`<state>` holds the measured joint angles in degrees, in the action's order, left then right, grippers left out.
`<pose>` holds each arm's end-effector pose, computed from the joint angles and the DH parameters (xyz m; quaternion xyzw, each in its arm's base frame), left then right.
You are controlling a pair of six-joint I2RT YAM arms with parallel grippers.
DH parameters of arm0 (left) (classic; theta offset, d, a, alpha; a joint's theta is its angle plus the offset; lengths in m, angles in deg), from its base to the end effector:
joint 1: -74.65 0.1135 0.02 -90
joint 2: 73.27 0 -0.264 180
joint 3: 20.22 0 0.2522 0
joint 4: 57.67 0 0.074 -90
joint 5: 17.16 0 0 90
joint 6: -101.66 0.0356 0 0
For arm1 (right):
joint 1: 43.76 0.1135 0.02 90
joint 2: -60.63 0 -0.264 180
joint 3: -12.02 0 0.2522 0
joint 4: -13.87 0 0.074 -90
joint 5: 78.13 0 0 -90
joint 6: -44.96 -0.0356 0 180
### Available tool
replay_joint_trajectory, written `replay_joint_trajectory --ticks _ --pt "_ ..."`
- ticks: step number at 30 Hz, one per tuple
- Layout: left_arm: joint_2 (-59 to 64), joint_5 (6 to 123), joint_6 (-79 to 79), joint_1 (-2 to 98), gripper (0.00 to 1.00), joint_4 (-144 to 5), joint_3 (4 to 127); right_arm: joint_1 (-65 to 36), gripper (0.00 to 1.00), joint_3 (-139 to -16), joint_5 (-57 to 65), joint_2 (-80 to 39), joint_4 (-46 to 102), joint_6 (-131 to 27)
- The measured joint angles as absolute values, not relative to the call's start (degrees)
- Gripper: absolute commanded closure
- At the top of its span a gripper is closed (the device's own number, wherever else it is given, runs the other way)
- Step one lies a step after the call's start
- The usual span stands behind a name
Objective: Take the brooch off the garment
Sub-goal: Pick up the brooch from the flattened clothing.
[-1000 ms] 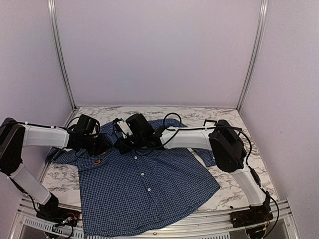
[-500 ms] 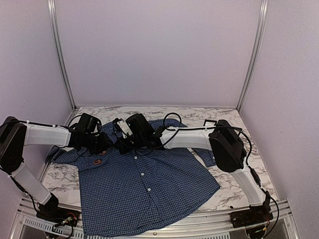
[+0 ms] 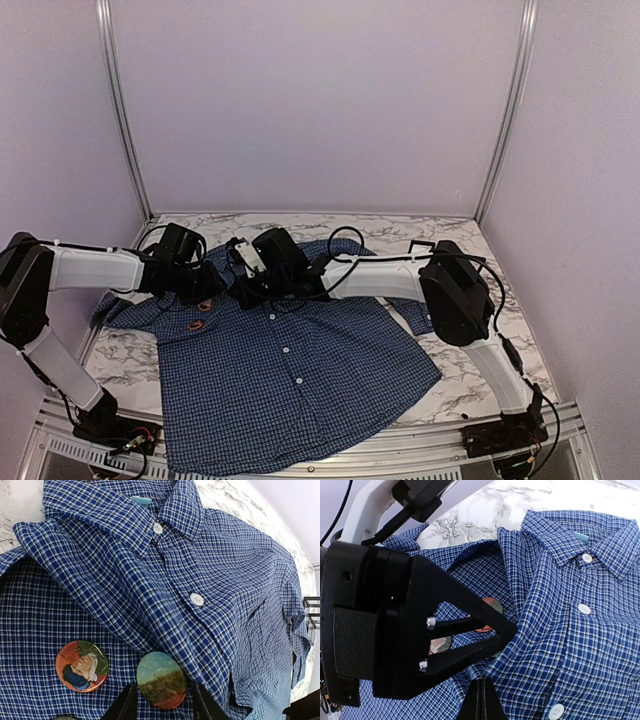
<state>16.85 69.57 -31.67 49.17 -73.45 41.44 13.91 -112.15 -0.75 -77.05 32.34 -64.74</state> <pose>0.2887 -0.1398 0.1809 -0.1319 0.9115 -0.2413 0.3058 0.2890 0.4711 0.1747 -0.3332 0.8046 0.3763 0.3162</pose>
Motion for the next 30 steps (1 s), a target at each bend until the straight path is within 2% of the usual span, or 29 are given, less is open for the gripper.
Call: replay_joint_trajectory --ticks 6,13,30 --pt "16.85 72.31 -31.34 49.09 0.67 -74.57 41.62 14.11 1.00 -112.17 -0.73 -77.05 32.34 -64.74" --pt "16.83 73.09 -30.68 48.45 0.61 -75.20 41.62 14.37 1.00 -112.17 -0.71 -77.05 32.36 -64.72" --pt "15.85 73.99 -30.44 46.18 0.63 -77.10 41.62 14.55 1.00 -113.16 -0.51 -77.05 33.32 -64.46"
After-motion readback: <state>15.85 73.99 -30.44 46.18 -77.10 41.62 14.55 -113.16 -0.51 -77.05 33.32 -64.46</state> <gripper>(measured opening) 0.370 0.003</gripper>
